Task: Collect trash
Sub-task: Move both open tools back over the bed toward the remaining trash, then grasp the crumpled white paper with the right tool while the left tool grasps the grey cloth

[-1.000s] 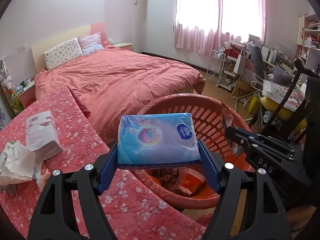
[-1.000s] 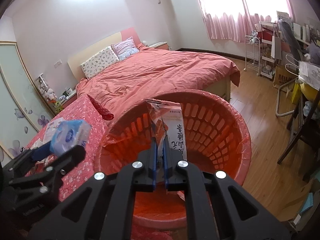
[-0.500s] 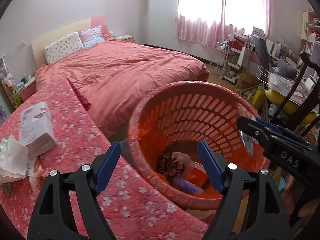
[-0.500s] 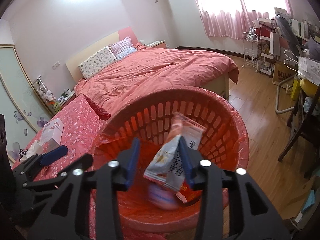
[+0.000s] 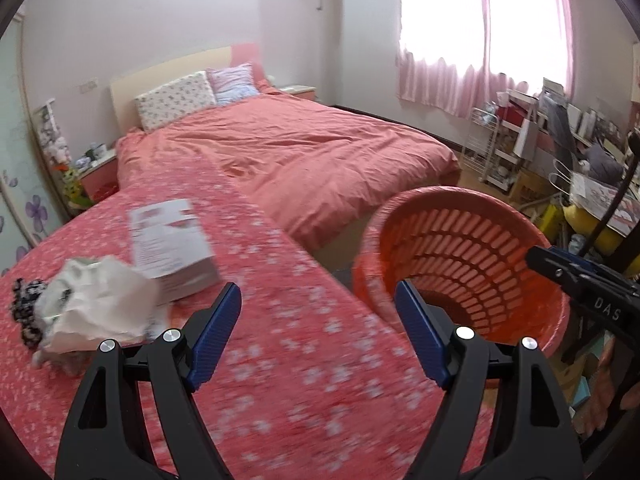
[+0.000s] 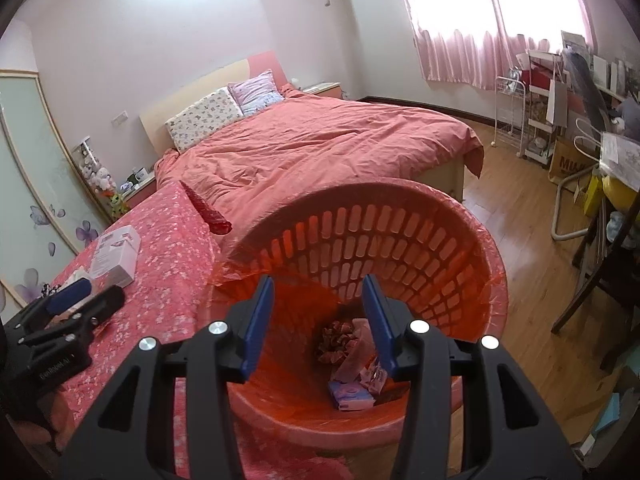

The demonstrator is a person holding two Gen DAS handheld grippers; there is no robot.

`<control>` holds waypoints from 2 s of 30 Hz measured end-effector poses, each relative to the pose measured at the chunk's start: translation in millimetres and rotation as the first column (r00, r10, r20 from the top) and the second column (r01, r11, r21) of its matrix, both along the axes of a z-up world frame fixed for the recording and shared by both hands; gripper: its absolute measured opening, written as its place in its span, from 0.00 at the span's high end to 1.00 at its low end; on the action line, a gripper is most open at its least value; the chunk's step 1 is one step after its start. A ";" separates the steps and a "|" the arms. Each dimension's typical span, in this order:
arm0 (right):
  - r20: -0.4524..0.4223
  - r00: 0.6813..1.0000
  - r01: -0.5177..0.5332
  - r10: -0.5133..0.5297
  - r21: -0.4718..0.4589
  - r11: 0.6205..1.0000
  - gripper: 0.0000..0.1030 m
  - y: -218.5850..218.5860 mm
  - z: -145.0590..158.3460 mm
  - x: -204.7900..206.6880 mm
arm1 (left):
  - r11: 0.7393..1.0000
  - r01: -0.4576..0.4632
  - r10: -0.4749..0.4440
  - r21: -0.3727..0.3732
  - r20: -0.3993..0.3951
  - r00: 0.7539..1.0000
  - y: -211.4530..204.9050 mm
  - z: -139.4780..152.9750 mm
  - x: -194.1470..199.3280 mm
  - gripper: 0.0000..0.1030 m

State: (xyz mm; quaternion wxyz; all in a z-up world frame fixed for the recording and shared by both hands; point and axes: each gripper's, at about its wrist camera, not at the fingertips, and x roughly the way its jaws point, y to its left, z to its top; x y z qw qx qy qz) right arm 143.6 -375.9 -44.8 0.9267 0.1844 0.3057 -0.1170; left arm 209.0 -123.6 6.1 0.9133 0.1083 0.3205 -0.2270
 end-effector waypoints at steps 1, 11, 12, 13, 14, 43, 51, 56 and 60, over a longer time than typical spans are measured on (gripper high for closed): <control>0.002 1.000 -0.005 0.005 -0.004 1.000 0.55 3.1 2.4 0.0 | 1.000 -0.014 0.014 0.002 0.008 1.000 7.8 2.3 -0.7 0.24; 0.012 0.989 -0.146 0.146 -0.039 0.989 0.55 83.4 22.8 15.7 | 0.985 -0.175 0.175 0.003 0.034 0.984 104.8 18.4 0.2 0.24; 0.010 0.986 -0.165 0.166 -0.042 0.985 0.55 94.3 23.6 18.3 | 0.982 -0.190 0.190 0.004 0.036 0.981 113.0 19.0 0.7 0.24; 0.007 0.983 -0.183 0.184 -0.046 0.982 0.55 105.0 24.3 21.4 | 0.976 -0.218 0.218 0.008 0.040 0.975 127.8 19.4 1.8 0.24; 0.003 0.980 -0.200 0.201 -0.050 0.978 0.55 114.8 24.1 23.1 | 0.972 -0.233 0.232 0.008 0.040 0.972 137.8 19.4 3.1 0.24; -0.089 0.832 -0.555 0.548 -0.126 0.822 0.32 322.7 9.5 128.3 | 0.854 -0.518 0.513 -0.043 -0.090 0.854 321.4 -7.1 22.4 0.24; -0.130 0.795 -0.605 0.593 -0.096 0.790 0.75 333.0 1.3 138.4 | 0.857 -0.513 0.507 -0.045 -0.097 0.857 318.5 -5.8 33.3 0.24; -0.134 0.783 -0.620 0.608 -0.079 0.781 0.88 336.6 -0.3 137.4 | 0.858 -0.512 0.505 -0.045 -0.109 0.856 316.6 -7.4 46.6 0.24; -0.118 0.775 -0.630 0.620 -0.066 0.774 0.93 341.1 4.5 136.6 | 0.860 -0.508 0.500 -0.044 -0.122 0.857 313.0 -9.6 51.7 0.24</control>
